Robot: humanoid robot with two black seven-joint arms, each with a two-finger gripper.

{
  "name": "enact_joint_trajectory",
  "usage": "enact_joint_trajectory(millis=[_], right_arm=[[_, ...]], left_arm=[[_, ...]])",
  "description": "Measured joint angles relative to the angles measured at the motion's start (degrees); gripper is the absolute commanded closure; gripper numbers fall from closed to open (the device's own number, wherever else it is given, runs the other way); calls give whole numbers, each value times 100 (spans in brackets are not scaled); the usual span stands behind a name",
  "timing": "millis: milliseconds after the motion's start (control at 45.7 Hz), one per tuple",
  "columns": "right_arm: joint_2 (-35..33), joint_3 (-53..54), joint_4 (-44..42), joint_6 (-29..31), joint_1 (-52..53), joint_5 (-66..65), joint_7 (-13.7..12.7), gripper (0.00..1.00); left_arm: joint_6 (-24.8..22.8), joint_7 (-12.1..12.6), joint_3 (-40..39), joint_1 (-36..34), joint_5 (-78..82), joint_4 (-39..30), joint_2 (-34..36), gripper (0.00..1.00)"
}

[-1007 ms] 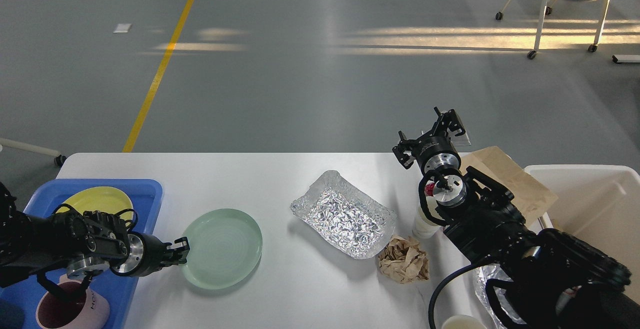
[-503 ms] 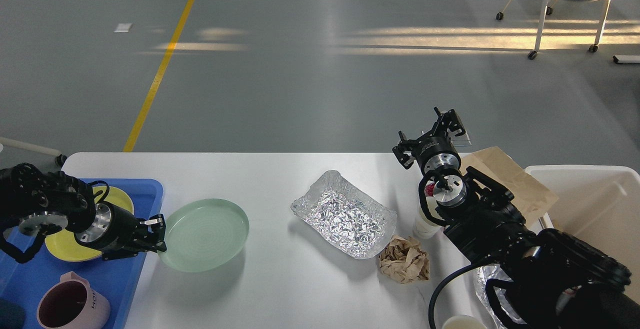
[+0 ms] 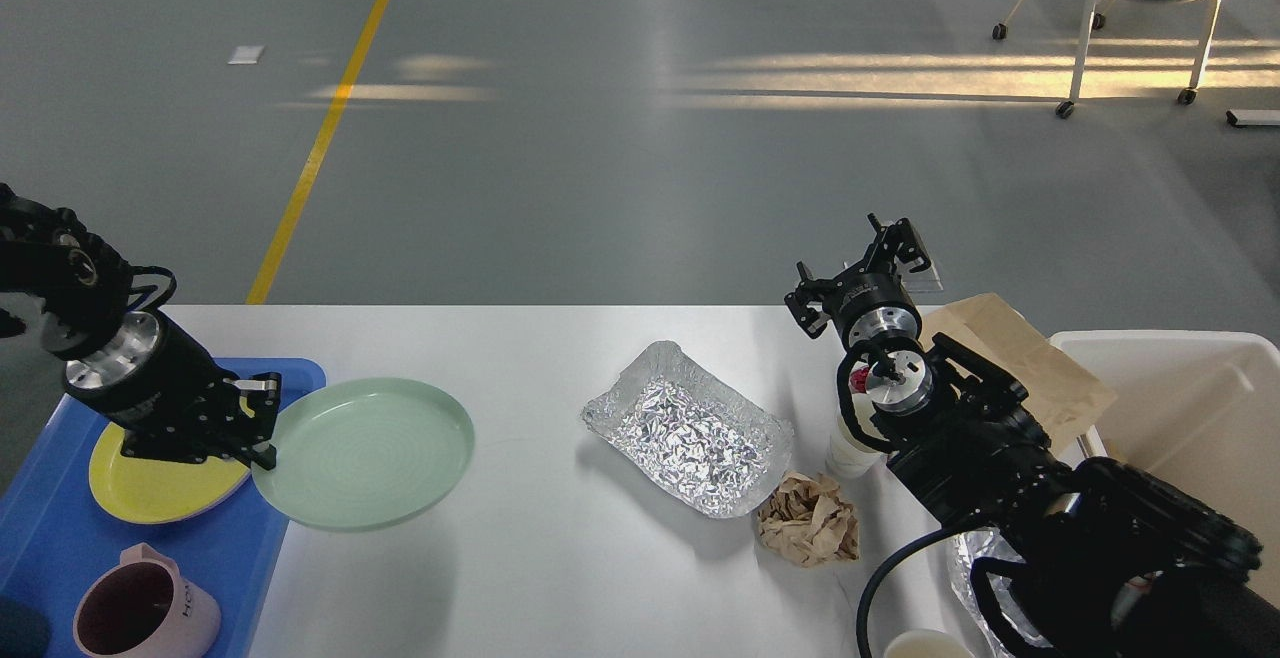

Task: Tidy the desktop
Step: 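Lift the green plate and lower it onto the yellow plate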

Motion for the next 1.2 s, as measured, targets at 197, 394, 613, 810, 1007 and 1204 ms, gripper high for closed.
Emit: enact_joint_trajectory(millis=[197,394,613,810,1007,1204], right_arm=[[0,0,0,0,0,0,0,0],[0,0,3,0,0,0,0,0],[0,0,3,0,0,0,0,0],[0,0,1,0,0,0,0,0],[0,0,-1,0,0,0,0,0],[0,0,-1,0,0,0,0,0]], left_arm=[[-709,0,358,-1550,119,-249,-69,100],[-735,-1,602,-2915,128,-485,-319,100],[-736,-5,700,-4062,135,-630,-535,100],[-736,1,663,-4855,149,-637,-572,100],[-736,7,802,-4808,218,-691,-629,100],[-736,-10,1321,-4049,335,-686,-515,100]])
